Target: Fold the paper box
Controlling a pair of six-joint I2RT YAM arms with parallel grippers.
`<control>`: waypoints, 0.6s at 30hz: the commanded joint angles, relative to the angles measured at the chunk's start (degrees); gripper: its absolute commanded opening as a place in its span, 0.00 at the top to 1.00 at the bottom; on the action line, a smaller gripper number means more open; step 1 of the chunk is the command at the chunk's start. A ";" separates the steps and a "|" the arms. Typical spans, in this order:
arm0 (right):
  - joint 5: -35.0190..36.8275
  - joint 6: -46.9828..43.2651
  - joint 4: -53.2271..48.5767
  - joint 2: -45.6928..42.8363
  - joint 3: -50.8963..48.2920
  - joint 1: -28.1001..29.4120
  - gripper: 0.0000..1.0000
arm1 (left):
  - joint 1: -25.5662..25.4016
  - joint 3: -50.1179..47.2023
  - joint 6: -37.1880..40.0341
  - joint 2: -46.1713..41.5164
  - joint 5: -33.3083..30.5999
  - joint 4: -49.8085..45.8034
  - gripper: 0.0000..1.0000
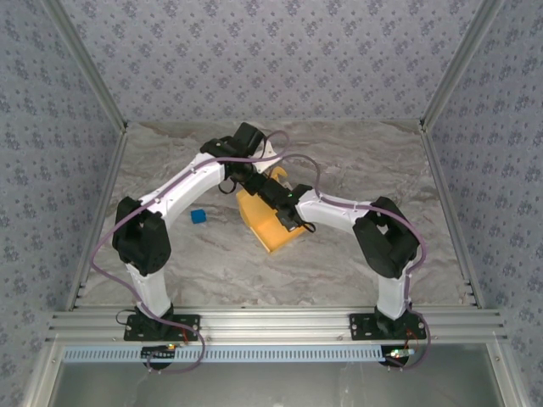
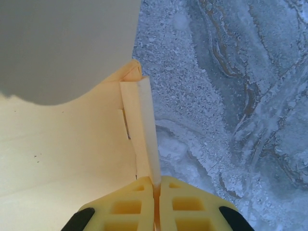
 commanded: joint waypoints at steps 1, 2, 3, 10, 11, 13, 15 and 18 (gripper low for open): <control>4.33 -0.98 -4.47 3.97 0.89 1.07 0.92 | -0.95 2.09 0.05 -1.10 2.01 -0.18 1.00; 4.40 -0.99 -4.31 4.67 0.84 1.15 0.92 | -0.90 1.92 -0.02 -1.04 2.11 -0.09 1.00; 4.53 -0.98 -4.02 5.44 0.66 1.31 0.92 | -0.97 1.69 -0.04 -0.99 2.32 0.02 1.00; 8.86 -1.15 -6.10 7.51 2.03 2.09 0.92 | -0.98 1.61 0.22 -0.55 2.34 -0.24 1.00; 8.43 -1.37 -5.81 6.78 2.10 2.05 0.92 | -0.92 1.66 0.25 -0.51 2.37 -0.24 1.00; 7.72 -1.67 -5.46 5.53 2.50 1.82 0.91 | -0.92 1.68 0.35 -0.42 2.38 -0.15 1.00; 6.31 -1.92 -5.09 4.26 2.95 1.30 0.90 | -0.98 1.68 0.49 -0.32 2.39 -0.23 1.00; 3.83 -2.03 -3.85 1.87 3.00 0.36 0.83 | -0.94 1.56 0.99 -0.16 2.37 -0.30 1.00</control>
